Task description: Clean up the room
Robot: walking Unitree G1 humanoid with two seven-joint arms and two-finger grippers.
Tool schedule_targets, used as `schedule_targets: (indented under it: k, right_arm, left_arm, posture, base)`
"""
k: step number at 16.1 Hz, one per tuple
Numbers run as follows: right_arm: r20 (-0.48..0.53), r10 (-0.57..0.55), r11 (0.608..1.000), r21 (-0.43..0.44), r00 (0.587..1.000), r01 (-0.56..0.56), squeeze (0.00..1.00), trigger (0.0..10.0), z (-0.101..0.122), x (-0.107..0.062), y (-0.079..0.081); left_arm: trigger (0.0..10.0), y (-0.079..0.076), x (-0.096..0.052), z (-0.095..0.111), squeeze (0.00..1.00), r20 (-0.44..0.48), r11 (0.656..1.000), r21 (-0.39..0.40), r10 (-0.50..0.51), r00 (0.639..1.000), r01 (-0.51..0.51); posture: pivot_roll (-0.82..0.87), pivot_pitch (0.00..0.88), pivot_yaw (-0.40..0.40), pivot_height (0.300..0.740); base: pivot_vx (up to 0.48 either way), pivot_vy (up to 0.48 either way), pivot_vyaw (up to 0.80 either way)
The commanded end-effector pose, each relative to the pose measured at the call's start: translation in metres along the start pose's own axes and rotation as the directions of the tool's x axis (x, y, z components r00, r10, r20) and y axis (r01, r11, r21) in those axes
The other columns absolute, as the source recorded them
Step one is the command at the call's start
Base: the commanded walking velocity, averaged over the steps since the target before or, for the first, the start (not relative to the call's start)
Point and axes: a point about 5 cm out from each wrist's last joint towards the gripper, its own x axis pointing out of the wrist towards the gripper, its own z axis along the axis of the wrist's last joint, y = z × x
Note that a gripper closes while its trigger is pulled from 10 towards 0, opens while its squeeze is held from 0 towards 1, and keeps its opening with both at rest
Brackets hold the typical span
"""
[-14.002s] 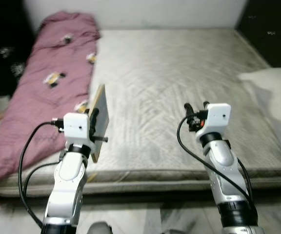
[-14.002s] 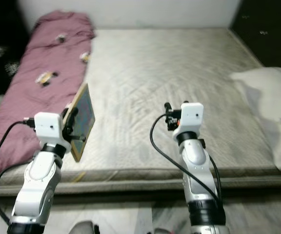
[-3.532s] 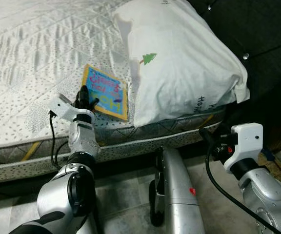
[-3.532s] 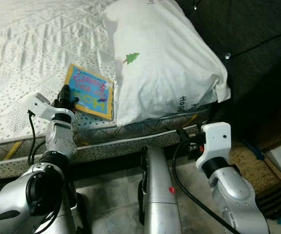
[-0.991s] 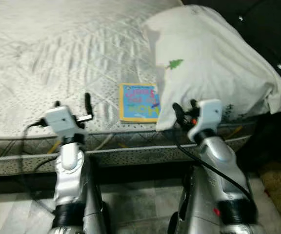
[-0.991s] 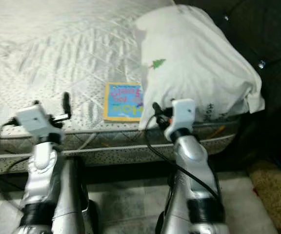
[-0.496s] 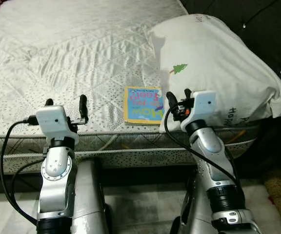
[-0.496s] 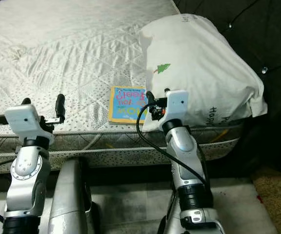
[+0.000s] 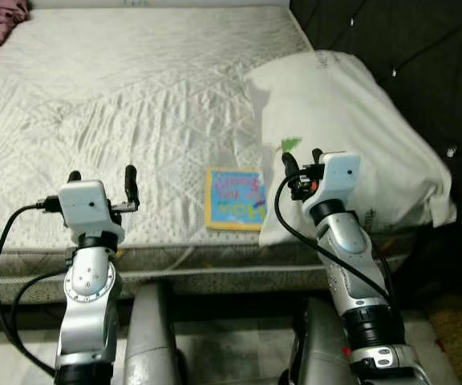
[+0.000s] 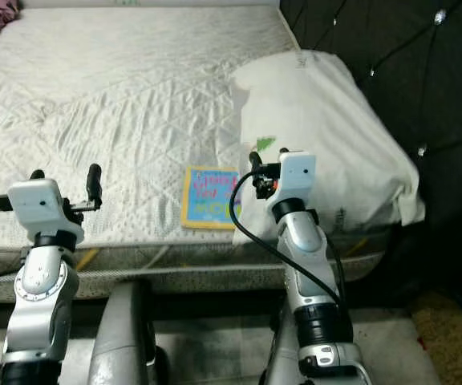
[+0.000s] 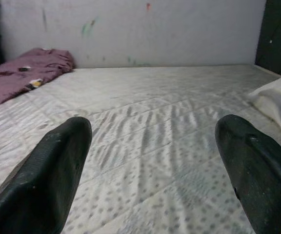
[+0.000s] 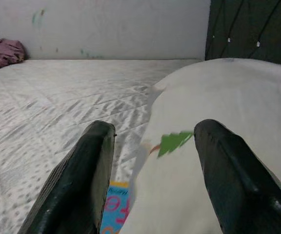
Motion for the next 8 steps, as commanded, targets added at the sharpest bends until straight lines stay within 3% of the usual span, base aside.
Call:
schedule_targets:
  k: [1,8]
  right_arm:
    - [0.011,-0.019,1.0,-0.001,1.0,0.019,0.0,10.0,0.003,0.004,-0.003]
    - [0.024,-0.08,0.996,-0.029,0.996,0.081,0.0,10.0,0.004,0.002,-0.014]
  left_arm:
    - [10.0,-0.004,0.002,-0.001,0.0,-0.009,1.0,-0.011,-0.023,1.0,0.023]
    - [10.0,-0.017,0.002,-0.007,0.0,-0.059,0.997,0.02,-0.077,0.995,0.078]
  posture:
    - [-0.03,0.0,0.007,0.62]
    - [-0.04,0.0,0.017,0.7]
  base:
    - [0.0,0.0,0.0]
    - [0.0,0.0,0.0]
